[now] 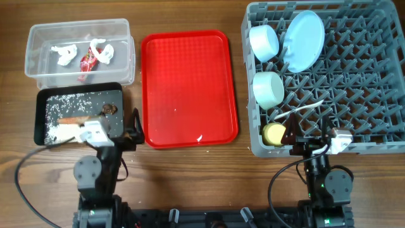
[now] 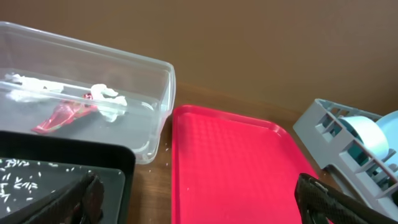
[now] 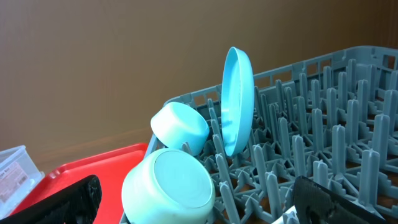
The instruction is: Sort waste into correct bins and load items into the dishwasher rack
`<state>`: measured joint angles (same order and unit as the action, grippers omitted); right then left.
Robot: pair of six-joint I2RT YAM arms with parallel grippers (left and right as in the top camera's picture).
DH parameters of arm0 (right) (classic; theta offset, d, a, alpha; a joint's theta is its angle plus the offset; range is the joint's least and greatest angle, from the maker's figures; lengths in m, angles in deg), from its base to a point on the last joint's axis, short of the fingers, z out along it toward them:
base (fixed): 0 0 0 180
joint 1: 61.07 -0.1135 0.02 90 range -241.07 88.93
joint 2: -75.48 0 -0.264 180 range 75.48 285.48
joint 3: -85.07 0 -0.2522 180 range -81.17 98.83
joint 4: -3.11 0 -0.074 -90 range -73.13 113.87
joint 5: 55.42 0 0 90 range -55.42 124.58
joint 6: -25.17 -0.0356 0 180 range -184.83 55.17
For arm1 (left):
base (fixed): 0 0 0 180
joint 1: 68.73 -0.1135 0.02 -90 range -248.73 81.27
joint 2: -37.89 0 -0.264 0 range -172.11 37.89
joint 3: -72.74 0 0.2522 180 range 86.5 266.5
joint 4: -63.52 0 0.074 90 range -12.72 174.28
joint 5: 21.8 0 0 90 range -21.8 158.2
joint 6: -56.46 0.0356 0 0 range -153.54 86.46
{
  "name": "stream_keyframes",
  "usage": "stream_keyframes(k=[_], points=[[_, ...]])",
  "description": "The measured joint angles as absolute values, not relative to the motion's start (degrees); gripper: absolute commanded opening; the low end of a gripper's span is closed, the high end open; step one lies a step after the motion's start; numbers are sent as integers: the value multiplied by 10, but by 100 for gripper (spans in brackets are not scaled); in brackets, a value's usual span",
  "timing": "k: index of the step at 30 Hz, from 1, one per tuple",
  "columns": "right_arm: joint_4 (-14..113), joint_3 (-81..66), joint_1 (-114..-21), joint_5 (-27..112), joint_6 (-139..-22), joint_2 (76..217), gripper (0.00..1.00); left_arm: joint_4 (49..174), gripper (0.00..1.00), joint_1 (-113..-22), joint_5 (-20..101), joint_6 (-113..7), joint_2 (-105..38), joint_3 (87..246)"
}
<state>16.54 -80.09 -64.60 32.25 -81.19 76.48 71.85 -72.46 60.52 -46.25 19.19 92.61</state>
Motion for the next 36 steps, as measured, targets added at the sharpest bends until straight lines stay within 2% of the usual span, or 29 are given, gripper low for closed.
stream_keyframes(k=[11,18,36], points=[[166,-801,-646,322,-812,765,100,732,100,-725,611,-463,306,874],[166,-801,-646,322,-812,765,100,807,100,-725,615,-463,365,873],[166,-801,-646,322,-812,765,100,811,100,-725,615,-463,370,873]])
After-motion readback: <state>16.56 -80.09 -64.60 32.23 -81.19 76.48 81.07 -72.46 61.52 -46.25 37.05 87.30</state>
